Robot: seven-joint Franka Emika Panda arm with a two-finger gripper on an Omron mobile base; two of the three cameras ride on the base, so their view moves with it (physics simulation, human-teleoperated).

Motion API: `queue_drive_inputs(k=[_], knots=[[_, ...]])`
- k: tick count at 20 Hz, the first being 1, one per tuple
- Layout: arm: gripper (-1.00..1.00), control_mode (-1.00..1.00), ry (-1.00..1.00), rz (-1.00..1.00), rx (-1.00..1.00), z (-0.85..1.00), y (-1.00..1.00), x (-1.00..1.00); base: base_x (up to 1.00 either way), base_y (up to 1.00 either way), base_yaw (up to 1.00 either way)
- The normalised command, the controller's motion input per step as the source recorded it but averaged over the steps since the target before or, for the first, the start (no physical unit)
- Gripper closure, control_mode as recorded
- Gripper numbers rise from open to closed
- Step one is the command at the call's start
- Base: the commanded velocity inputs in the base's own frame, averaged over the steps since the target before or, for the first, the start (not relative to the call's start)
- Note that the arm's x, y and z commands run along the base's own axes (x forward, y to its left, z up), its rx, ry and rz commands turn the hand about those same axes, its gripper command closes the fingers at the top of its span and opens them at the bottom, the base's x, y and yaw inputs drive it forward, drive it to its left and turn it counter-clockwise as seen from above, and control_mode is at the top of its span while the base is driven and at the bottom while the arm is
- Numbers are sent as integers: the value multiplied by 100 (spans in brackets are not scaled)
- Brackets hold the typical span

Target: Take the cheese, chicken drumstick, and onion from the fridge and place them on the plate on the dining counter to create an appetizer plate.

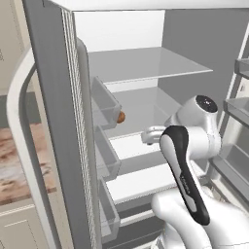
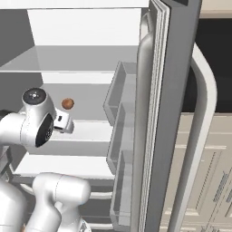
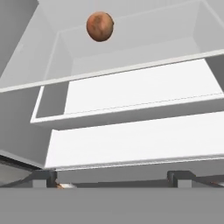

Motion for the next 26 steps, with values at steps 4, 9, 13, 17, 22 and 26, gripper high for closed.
queue_drive_inputs(k=[4, 9, 13, 17, 22, 26], knots=[[-100, -100, -7, 4, 0, 0, 6, 71, 0, 0, 0], [-100, -100, -8, 8, 0, 0, 14, 65, 0, 0, 0], [-100, -100, -13, 9, -3, 0, 11, 51, 0, 0, 0], [-100, -100, -13, 5, -6, 0, 20, 42, 0, 0, 0], [-100, -100, -4, 0, -4, 0, 21, 32, 0, 0, 0], [-100, -100, 5, 0, 0, 0, 11, 31, 0, 0, 0]])
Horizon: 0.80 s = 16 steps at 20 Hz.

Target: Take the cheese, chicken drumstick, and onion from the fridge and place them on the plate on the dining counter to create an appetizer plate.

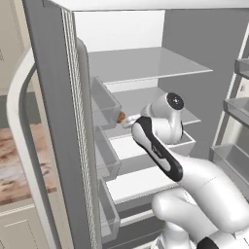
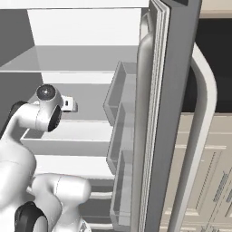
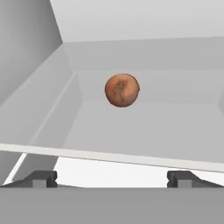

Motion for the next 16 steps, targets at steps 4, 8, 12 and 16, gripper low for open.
queue_drive_inputs(k=[4, 8, 12, 16], knots=[[-100, -100, 1, -1, 0, 0, 11, 33, 0, 0, 0], [-100, -100, 0, -1, 0, -4, 14, 36, 0, 0, 0], [-100, -100, 0, -1, 0, -17, 7, 29, 0, 0, 0], [-100, -100, 0, -1, 0, -16, 1, 32, 0, 0, 0]])
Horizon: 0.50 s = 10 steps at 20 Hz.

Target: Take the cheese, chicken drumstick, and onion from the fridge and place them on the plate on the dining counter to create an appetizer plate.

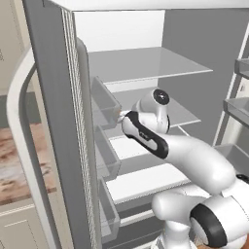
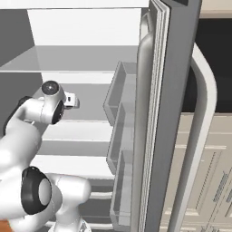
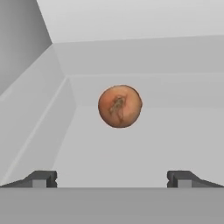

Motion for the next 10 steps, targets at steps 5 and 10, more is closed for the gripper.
queue_drive_inputs(k=[5, 10], knots=[[-100, -100, 0, -2, 0, -13, 9, 42, 0, 0, 0], [-100, -100, 0, -2, 0, -10, 11, 37, 0, 0, 0]])
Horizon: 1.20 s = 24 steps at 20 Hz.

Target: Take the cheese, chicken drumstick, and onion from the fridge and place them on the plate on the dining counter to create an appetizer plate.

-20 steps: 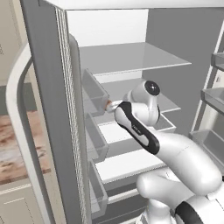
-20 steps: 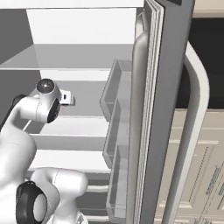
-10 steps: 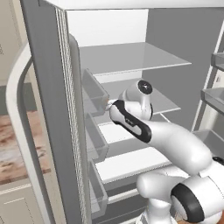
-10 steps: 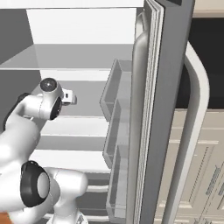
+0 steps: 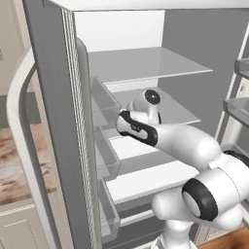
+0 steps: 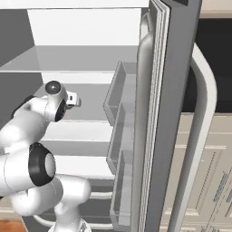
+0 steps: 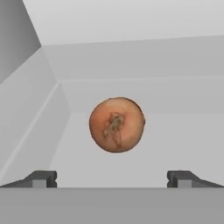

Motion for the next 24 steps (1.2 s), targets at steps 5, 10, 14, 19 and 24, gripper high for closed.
queue_drive_inputs(k=[5, 10, 14, 19, 24], knots=[[-100, -100, 0, -2, 0, -10, 7, 36, 0, 0, 0], [-100, -100, 0, -2, 0, -10, 4, 36, 0, 0, 0], [-100, -100, 0, -2, 0, -14, 3, 27, 0, 0, 0], [-100, -100, 0, -4, 0, -20, 5, 19, 0, 0, 0], [-100, -100, 0, -4, 0, -20, 10, 21, 0, 0, 0]])
